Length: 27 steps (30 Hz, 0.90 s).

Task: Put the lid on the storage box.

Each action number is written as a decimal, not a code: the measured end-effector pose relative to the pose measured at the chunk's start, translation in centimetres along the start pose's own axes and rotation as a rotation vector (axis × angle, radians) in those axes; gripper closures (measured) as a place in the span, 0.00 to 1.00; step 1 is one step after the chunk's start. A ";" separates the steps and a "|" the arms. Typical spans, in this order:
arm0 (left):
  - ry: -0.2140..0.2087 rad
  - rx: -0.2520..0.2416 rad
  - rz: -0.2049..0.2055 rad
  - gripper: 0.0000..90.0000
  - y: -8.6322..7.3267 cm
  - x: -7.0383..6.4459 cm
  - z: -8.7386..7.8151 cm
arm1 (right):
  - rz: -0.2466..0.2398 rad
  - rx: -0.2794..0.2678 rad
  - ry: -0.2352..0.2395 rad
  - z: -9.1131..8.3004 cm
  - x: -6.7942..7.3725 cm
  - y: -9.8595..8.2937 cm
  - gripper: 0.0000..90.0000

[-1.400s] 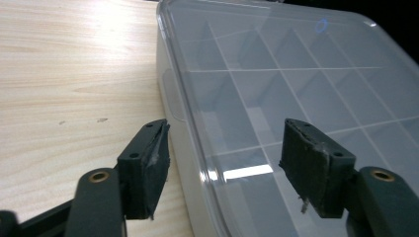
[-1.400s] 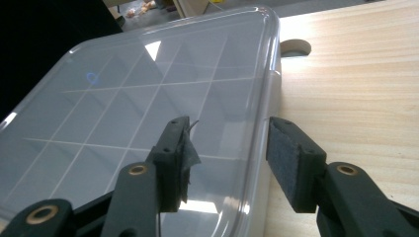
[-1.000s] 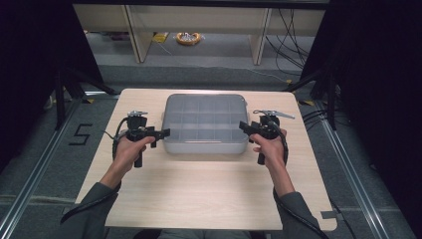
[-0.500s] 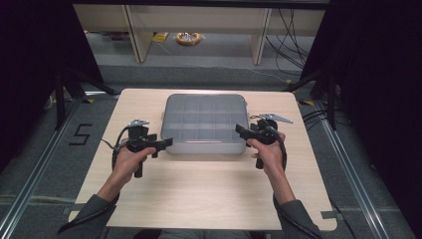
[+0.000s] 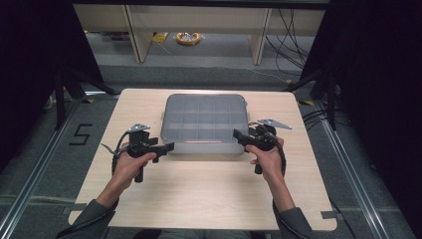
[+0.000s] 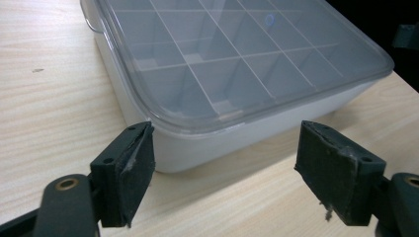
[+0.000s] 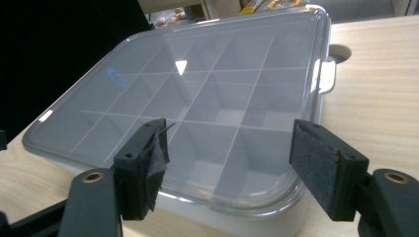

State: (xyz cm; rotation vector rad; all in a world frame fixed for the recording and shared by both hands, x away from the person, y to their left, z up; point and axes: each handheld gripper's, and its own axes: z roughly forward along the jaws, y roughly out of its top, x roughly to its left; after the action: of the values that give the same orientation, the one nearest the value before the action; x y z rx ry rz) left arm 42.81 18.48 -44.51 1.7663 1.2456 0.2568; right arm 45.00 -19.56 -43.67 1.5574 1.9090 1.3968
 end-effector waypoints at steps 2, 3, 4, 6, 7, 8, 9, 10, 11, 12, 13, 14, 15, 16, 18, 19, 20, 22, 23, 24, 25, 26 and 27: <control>0.000 -0.007 -0.002 0.25 -0.2 -0.1 -0.2 | 0.003 -0.010 0.016 0.0 0.0 -0.2 0.35; 0.001 -0.005 -0.002 0.25 -0.3 -0.1 -0.2 | 0.003 -0.010 0.016 0.0 0.0 -0.2 0.35; 0.002 -0.002 0.000 0.25 -0.4 -0.1 -0.3 | -0.014 0.008 0.011 -0.2 0.0 -0.3 0.35; 0.004 -0.003 -0.002 0.25 -0.5 0.0 -0.4 | -0.014 -0.005 0.020 -0.1 0.1 -0.4 0.35; 0.005 -0.002 -0.004 0.25 -0.6 0.0 -0.5 | -0.004 0.001 0.012 -0.2 0.2 -0.4 0.35; 0.003 -0.002 -0.002 0.25 -0.6 0.0 -0.6 | -0.018 0.001 0.020 -0.3 0.1 -0.5 0.35; 0.005 0.012 0.016 0.25 -0.6 0.2 -0.8 | -0.017 0.003 0.021 -0.3 0.2 -0.5 0.34; 0.005 -0.003 0.000 0.25 -0.7 0.1 -0.7 | -0.012 0.005 0.017 -0.3 0.3 -0.6 0.34; 0.004 0.001 0.004 0.25 -0.8 0.1 -0.8 | -0.005 0.006 0.021 -0.4 0.3 -0.6 0.33; 0.003 -0.001 -0.001 0.25 -0.9 0.1 -0.8 | -0.010 0.009 0.023 -0.5 0.3 -0.6 0.33; 0.004 0.004 0.005 0.25 -1.0 0.0 -0.8 | -0.026 0.005 0.019 -0.6 0.2 -0.7 0.32; 0.005 0.002 0.004 0.25 -1.1 -0.1 -0.8 | -0.026 0.005 0.019 -0.6 0.2 -0.7 0.32; 0.002 0.007 0.010 0.25 -1.2 -0.1 -0.8 | -0.002 0.015 0.018 -0.7 0.3 -0.8 0.32; 0.003 0.006 0.011 0.25 -1.3 -0.3 -0.8 | -0.006 0.016 0.017 -0.8 0.3 -0.8 0.32; -0.004 0.012 0.013 0.25 -1.6 -0.4 -0.7 | -0.026 0.028 0.013 -1.1 0.1 -0.9 0.31; -0.005 0.019 0.020 0.25 -1.9 -0.6 -0.7 | -0.017 0.022 0.021 -1.1 0.2 -1.0 0.30; -0.005 0.019 0.020 0.25 -1.9 -0.6 -0.7 | -0.017 0.026 0.021 -1.2 0.2 -1.0 0.29; -0.009 0.021 0.022 0.24 -2.1 -0.7 -0.7 | 0.029 0.039 0.032 -1.5 0.6 -1.2 0.28; -0.014 0.022 0.022 0.24 -2.3 -0.8 -0.7 | -0.011 0.029 0.023 -1.4 0.3 -1.2 0.28; -0.015 0.021 0.022 0.24 -2.4 -0.9 -0.8 | -0.011 0.029 0.023 -1.4 0.3 -1.2 0.27; -0.020 0.021 0.023 0.23 -2.5 -1.0 -0.8 | -0.017 0.037 0.032 -1.6 0.3 -1.2 0.26; -0.025 0.021 0.025 0.21 -2.9 -1.3 -0.9 | -0.008 0.019 0.036 -1.7 0.4 -1.4 0.25; -0.031 0.019 0.024 0.21 -3.1 -1.4 -0.8 | -0.005 0.023 0.036 -1.8 0.5 -1.4 0.24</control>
State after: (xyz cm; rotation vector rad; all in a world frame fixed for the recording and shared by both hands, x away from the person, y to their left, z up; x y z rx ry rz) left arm 39.66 17.93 -46.02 1.7958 1.2093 0.2317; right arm 42.68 -19.95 -43.82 1.5471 1.9556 1.4150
